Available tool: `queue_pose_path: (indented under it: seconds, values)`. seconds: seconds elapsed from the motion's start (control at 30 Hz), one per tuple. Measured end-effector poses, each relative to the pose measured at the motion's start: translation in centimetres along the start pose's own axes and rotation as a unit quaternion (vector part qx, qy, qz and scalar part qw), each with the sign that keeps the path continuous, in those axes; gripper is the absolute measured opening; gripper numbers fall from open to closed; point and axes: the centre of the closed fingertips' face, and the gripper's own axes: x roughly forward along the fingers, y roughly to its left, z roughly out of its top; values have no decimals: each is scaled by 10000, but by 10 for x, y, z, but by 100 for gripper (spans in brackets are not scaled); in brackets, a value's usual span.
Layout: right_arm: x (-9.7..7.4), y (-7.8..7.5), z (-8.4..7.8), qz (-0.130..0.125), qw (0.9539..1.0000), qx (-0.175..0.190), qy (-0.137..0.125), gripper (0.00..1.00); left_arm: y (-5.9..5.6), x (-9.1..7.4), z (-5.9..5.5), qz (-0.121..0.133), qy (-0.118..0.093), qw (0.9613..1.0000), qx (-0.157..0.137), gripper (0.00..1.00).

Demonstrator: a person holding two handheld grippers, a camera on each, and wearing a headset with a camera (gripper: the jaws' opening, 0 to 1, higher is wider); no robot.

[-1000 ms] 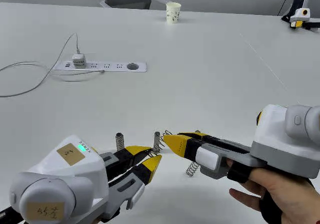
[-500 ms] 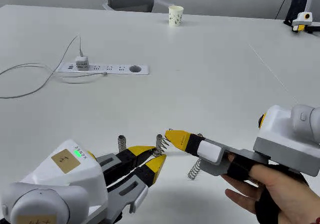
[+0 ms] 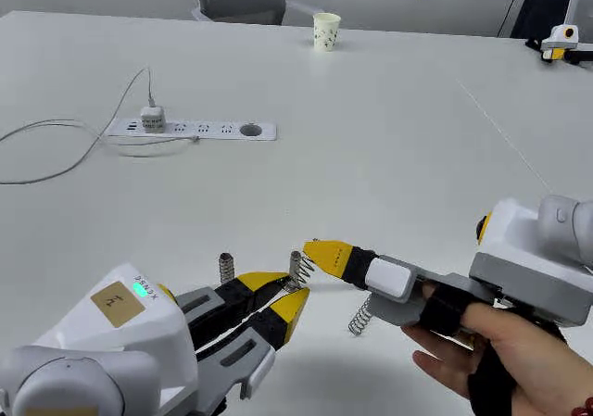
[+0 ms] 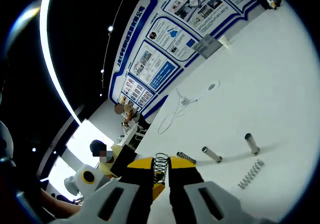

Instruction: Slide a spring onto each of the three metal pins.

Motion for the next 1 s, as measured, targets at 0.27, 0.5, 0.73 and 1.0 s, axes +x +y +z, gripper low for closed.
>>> queue_pose_path:
  seconds: [0.27, 0.5, 0.73, 1.0]
  values:
    - [0, 1, -3, -15, 9995, -311, 64, 11, 0, 1, -6, -5, 206, 9998, -43, 11]
    - [1, -1, -2, -155, 9970, -749, 91, 11, 2, -1, -13, 44, 459, 9989, -73, 18]
    - [5, -3, 5, -329, 9887, -1460, 67, 11, 5, -5, -26, 137, 835, 9964, 60, 26]
    - [11, -10, 12, -520, 9742, -2193, 99, 11, 5, -8, -34, 212, 1031, 9944, -24, 36]
